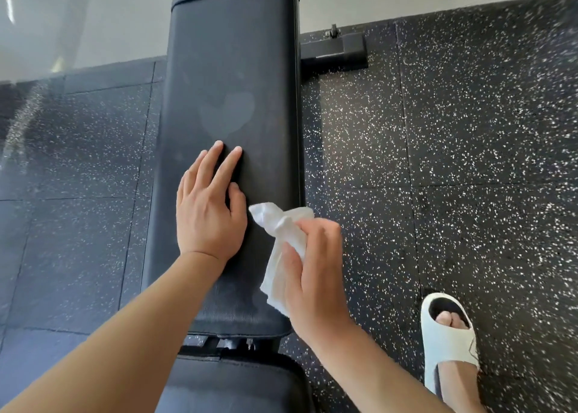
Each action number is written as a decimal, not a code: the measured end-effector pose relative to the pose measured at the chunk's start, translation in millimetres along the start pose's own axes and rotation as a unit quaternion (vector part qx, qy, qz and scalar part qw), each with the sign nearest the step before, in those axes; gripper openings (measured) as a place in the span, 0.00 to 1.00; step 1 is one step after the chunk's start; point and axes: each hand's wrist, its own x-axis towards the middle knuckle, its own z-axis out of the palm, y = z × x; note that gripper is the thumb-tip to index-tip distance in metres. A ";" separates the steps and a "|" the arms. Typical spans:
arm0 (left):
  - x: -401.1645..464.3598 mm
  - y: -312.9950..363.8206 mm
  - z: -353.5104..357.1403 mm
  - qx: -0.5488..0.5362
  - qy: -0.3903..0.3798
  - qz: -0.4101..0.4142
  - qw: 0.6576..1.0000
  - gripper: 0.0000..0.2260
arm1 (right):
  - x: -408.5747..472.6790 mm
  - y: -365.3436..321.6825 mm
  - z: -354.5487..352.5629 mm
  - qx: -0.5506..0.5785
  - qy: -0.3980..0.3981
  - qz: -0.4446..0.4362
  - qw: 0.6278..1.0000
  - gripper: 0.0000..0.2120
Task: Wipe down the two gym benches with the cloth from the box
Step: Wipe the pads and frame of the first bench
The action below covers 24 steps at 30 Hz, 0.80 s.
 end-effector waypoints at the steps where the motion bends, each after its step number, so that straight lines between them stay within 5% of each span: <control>1: -0.3 -0.4 0.1 0.000 0.000 -0.007 1.000 0.25 | 19.2 -3.0 1.7 -0.035 -0.004 -0.015 0.999 0.12; 5: 0.7 2.1 -0.4 -0.019 0.040 -0.110 0.993 0.25 | 90.3 -18.2 10.2 -0.210 -0.015 -0.125 0.970 0.12; 10: -0.4 1.2 -1.0 -0.015 0.025 -0.109 0.994 0.26 | 150.6 -35.8 30.5 -0.345 -0.065 -0.232 0.907 0.09; 24: 4.4 1.1 -6.7 0.003 -0.008 -0.117 0.993 0.24 | 305.8 -71.8 96.1 -0.353 -0.301 -0.480 0.745 0.14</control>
